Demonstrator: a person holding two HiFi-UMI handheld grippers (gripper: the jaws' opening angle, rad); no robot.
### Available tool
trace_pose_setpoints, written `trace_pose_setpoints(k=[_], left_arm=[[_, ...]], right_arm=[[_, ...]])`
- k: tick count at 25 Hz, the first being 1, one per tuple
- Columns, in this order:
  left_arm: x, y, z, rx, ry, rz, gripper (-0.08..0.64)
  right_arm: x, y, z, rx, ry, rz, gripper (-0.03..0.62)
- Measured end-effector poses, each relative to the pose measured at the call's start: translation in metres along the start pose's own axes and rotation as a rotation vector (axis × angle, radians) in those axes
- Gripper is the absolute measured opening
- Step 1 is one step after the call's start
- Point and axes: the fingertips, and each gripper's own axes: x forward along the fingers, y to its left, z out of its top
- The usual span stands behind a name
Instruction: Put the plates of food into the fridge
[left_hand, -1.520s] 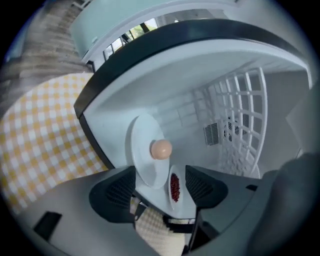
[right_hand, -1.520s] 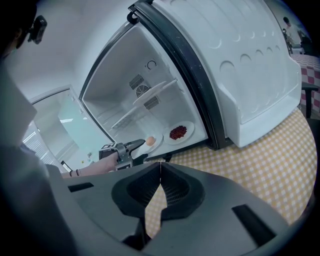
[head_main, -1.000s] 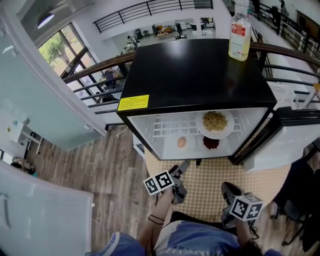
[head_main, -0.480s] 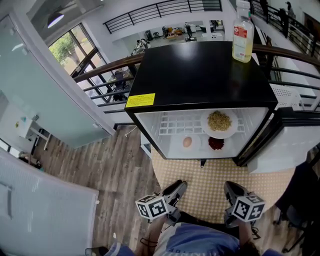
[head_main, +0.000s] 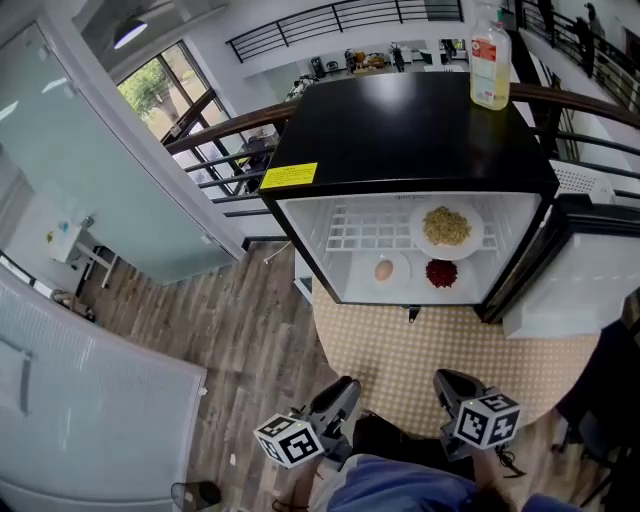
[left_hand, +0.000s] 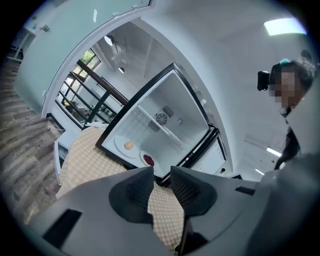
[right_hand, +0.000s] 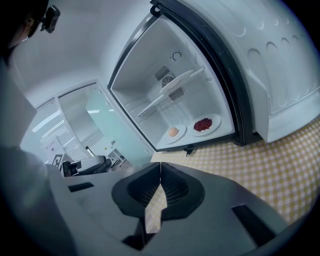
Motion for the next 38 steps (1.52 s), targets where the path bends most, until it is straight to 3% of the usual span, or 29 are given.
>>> trace_pose_setpoints(k=[10,18,25,31,38], left_arm=[[-0.039,-0.015,-0.022,0.023,-0.026,-0.002,0.092],[-0.095,-0.028,-0.025,0.077,-0.043,-0.048,0.084],[-0.197,-0.040,-0.051,0.283,0.004,-0.030,0.084],[-0.283,-0.047,-0.105,0.223,0.015,-0.050,0.084],[-0.333,-0.051,-0.119,0.214,-0.012,-0.079,0.083]], right_arm=[[-0.006,0.024,-0.027,-0.017,0.000,0.037,0.017],[-0.029,0.076,-0.044,-0.041,-0.072,0.012,0.017],[-0.053,0.154,-0.134,-0.012,-0.069,0.009,0.017],[-0.093,0.206,-0.225,0.003,-0.013,-0.003,0.017],[-0.124,0.232,-0.264,-0.002,-0.040,-0.001,0.017]])
